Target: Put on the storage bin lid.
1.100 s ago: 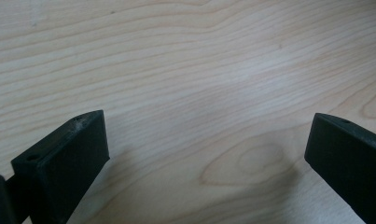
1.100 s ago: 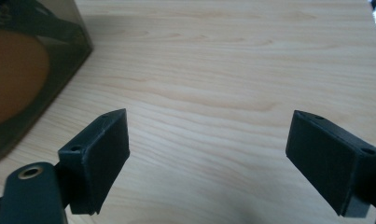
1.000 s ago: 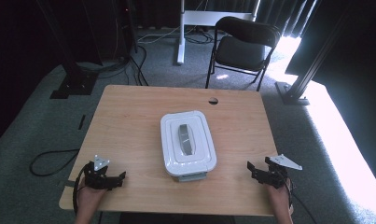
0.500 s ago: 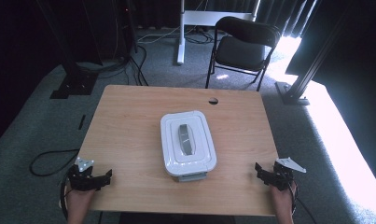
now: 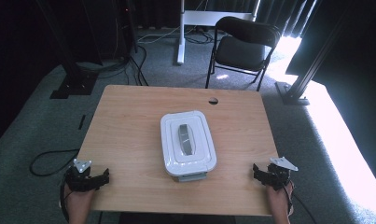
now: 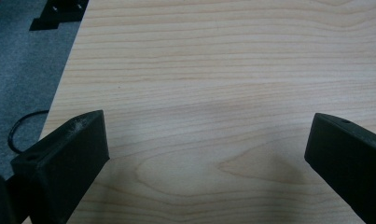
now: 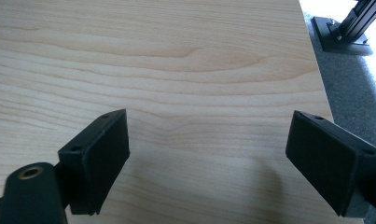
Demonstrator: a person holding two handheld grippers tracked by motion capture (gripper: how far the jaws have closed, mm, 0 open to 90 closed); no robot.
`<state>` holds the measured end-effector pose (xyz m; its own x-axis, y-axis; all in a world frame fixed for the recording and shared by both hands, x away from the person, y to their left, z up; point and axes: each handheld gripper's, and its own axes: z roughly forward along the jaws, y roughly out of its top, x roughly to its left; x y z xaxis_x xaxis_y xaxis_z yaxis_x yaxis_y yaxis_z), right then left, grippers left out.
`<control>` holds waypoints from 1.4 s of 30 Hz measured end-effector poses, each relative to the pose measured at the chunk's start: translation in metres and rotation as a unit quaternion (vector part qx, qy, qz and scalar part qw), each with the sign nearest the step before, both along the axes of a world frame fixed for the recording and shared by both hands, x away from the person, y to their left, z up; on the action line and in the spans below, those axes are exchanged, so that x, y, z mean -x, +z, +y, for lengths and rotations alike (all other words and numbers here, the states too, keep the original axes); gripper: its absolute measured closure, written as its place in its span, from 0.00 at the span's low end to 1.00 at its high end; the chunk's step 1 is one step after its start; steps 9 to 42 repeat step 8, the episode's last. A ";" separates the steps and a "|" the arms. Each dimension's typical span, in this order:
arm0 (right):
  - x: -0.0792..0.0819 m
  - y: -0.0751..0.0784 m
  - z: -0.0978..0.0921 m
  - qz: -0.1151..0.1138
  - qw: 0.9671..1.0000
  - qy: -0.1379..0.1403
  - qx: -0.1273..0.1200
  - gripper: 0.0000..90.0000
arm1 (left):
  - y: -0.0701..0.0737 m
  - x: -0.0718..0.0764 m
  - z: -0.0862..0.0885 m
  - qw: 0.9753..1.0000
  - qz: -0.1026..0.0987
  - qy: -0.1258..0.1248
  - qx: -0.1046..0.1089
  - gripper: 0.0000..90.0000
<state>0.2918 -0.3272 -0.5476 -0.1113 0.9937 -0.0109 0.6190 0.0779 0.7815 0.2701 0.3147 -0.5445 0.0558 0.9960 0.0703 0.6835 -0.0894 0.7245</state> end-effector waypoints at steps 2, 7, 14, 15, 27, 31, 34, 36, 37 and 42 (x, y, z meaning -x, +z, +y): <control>0.000 0.000 -0.001 0.002 1.000 -0.004 -0.004 0.14 | 0.000 0.000 -0.001 1.000 0.002 -0.004 -0.006 0.00; 0.000 0.000 -0.005 -0.001 1.000 -0.013 -0.021 0.14 | 0.000 0.000 0.000 1.000 -0.004 0.000 0.001 0.00; 0.000 0.000 -0.005 -0.003 1.000 -0.013 -0.022 0.14 | 0.000 0.000 0.001 1.000 -0.005 0.002 0.005 0.00; 0.000 0.000 -0.005 -0.003 1.000 -0.013 -0.022 0.14 | 0.000 0.000 0.001 1.000 -0.005 0.002 0.005 0.00; 0.000 0.000 -0.005 -0.003 1.000 -0.013 -0.022 0.14 | 0.000 0.000 0.001 1.000 -0.005 0.002 0.005 0.00; 0.000 0.000 -0.005 -0.003 1.000 -0.013 -0.022 0.14 | 0.000 0.000 0.001 1.000 -0.005 0.002 0.005 0.00; 0.000 0.000 -0.005 -0.003 1.000 -0.013 -0.022 0.14 | 0.000 0.000 0.001 1.000 -0.005 0.002 0.005 0.00; 0.000 0.000 -0.005 -0.003 1.000 -0.013 -0.022 0.14 | 0.000 0.000 0.001 1.000 -0.005 0.002 0.005 0.00; 0.000 0.000 -0.005 -0.003 1.000 -0.013 -0.022 0.14 | 0.000 0.000 0.001 1.000 -0.005 0.002 0.005 0.00; 0.000 0.000 -0.005 -0.003 1.000 -0.013 -0.022 0.14 | 0.000 0.000 0.001 1.000 -0.005 0.002 0.005 0.00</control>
